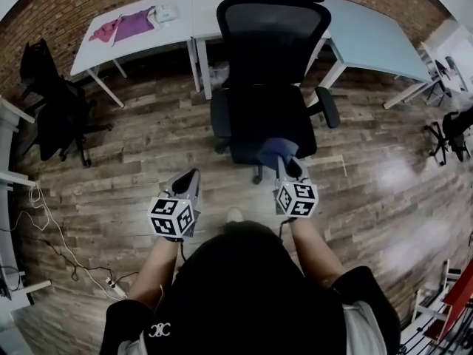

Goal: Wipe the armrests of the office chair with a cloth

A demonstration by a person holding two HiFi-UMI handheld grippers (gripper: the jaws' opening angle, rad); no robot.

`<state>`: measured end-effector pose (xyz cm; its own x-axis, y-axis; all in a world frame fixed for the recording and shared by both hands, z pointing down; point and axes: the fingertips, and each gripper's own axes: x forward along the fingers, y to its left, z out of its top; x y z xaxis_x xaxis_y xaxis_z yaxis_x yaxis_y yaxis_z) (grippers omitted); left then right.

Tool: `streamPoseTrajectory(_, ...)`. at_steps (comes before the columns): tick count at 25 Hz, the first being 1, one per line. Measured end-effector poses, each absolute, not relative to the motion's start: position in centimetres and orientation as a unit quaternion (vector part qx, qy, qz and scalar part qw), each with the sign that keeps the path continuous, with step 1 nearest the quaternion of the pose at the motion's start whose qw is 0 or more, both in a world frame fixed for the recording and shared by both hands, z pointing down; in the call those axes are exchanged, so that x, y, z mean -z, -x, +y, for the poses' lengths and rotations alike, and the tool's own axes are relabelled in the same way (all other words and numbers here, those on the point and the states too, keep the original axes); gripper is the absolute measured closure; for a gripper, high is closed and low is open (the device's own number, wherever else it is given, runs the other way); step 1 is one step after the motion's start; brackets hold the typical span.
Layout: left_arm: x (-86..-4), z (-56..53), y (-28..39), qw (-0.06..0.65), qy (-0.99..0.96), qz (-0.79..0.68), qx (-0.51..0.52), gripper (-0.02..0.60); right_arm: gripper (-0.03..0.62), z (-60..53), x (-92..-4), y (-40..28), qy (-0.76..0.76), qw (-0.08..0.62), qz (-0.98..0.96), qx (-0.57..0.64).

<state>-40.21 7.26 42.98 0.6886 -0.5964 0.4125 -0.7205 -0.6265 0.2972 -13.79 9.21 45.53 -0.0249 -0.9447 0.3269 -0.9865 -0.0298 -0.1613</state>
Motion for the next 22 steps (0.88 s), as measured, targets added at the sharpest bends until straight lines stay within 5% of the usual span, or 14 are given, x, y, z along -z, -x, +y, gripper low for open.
streamPoseTrajectory(11, -44.6, 24.3, 48.4, 0.239, -0.885, -0.381, -0.119, 0.577, 0.530, 25.4, -42.5, 22.3, -0.688, 0.046, -0.708, -0.150)
streamPoseTrajectory(22, -43.6, 34.0, 48.1, 0.238, -0.891, -0.372, -0.105, 0.577, 0.530, 36.6, -40.4, 25.0, -0.668, 0.061, -0.729, -0.133)
